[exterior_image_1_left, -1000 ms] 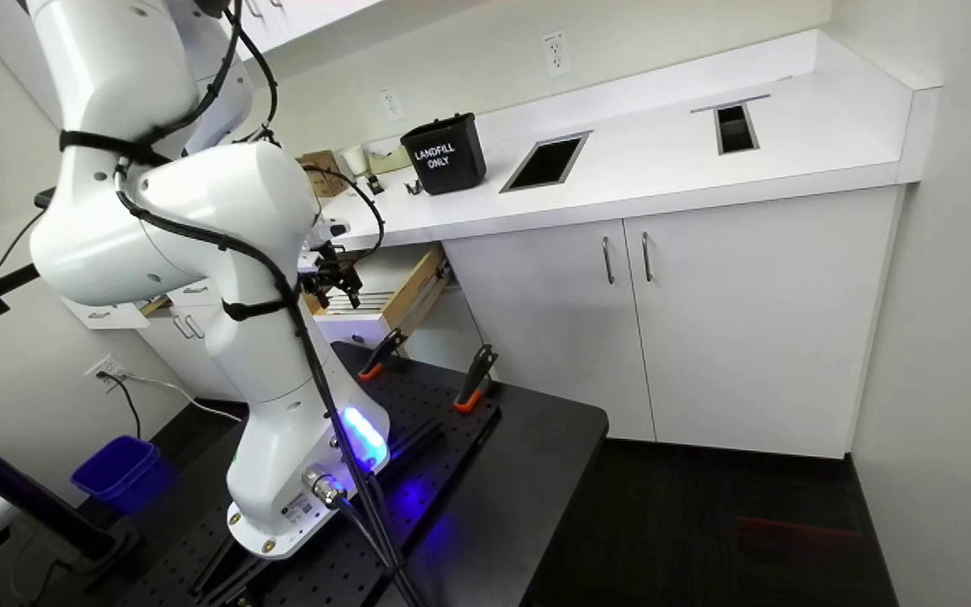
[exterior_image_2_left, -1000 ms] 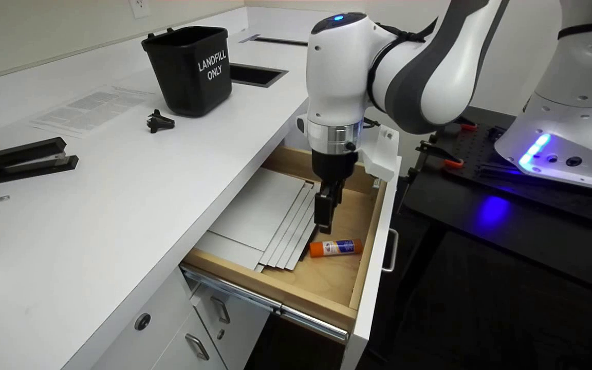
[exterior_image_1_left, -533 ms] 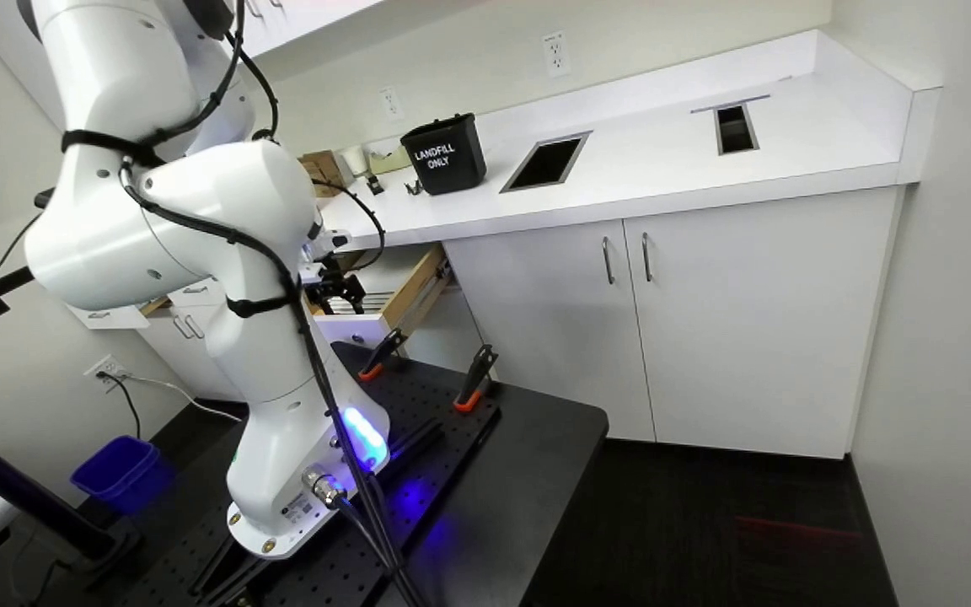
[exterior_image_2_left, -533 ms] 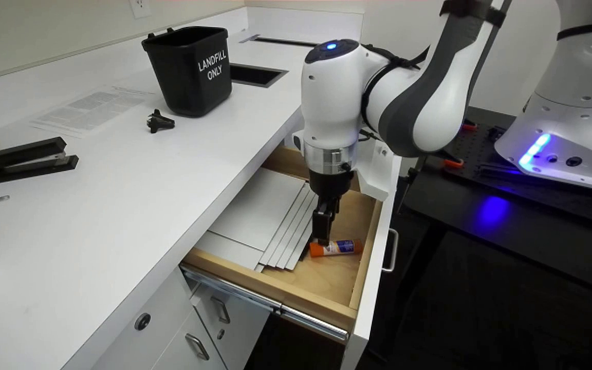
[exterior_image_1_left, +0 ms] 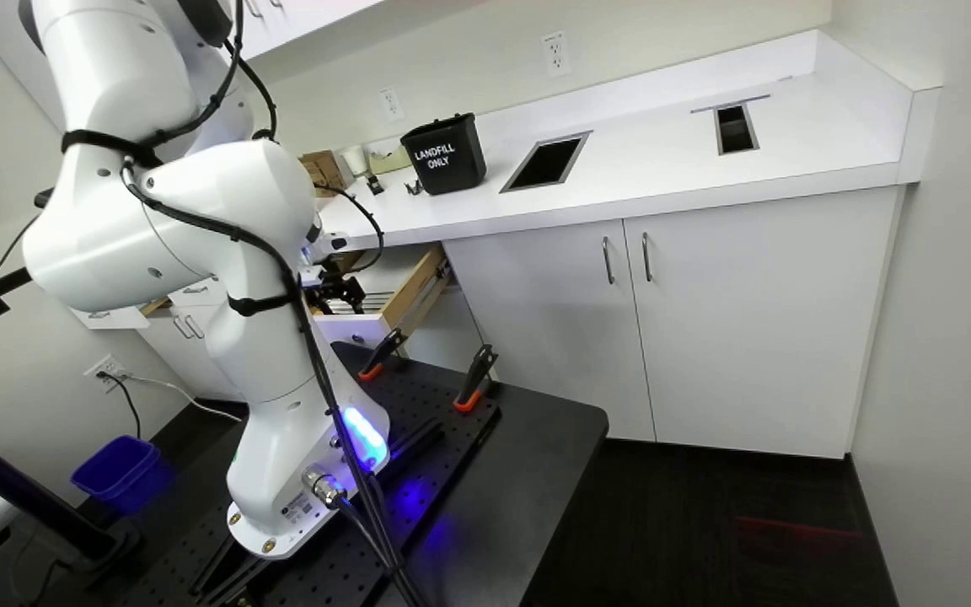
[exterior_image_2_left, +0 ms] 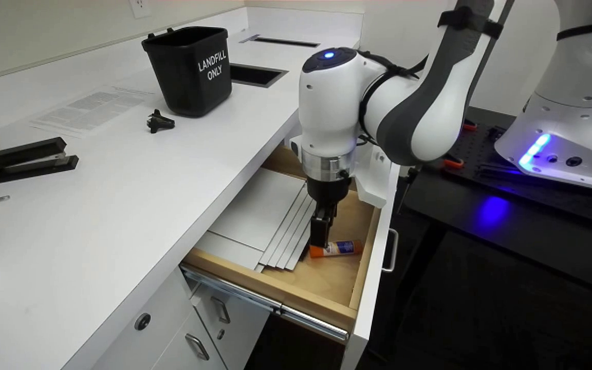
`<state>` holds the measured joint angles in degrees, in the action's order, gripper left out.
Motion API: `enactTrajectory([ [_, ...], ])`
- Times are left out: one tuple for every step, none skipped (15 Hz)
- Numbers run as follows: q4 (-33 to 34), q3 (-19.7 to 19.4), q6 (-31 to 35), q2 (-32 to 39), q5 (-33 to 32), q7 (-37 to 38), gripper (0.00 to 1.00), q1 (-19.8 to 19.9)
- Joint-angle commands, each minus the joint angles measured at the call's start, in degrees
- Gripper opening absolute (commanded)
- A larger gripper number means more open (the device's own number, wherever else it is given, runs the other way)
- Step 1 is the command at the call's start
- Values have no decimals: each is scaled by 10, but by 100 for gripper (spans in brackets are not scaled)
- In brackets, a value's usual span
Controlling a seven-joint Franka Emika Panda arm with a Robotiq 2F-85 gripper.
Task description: Remove the glue stick from the drawer and put it on the table
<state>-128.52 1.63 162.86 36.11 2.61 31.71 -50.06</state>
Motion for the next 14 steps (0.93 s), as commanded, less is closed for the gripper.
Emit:
enactTrajectory([
  [9,-12,-14,3,-1,11,100,-18],
  [7,-12,-15,0,-1,14,100,-22],
  [4,-17,-16,-5,-3,22,100,-33],
  [1,-22,-17,-9,-4,30,100,-42],
  [-2,-25,-19,-14,-4,36,100,-51],
  [-3,-31,-20,-16,-5,43,100,-61],
  [-5,-38,-21,-20,-6,54,100,-74],
  [-7,-44,-20,-23,-8,64,100,-85],
  [-7,-50,-20,-23,-8,72,100,-94],
  [-8,-56,-18,-23,-10,79,100,-104],
  [-7,-60,-17,-22,-10,80,100,-108],
  [-6,-63,-20,-21,-9,84,100,-112],
  [-4,-65,-21,-18,-9,82,100,-112],
  [-2,-67,-23,-15,-8,83,75,-112],
])
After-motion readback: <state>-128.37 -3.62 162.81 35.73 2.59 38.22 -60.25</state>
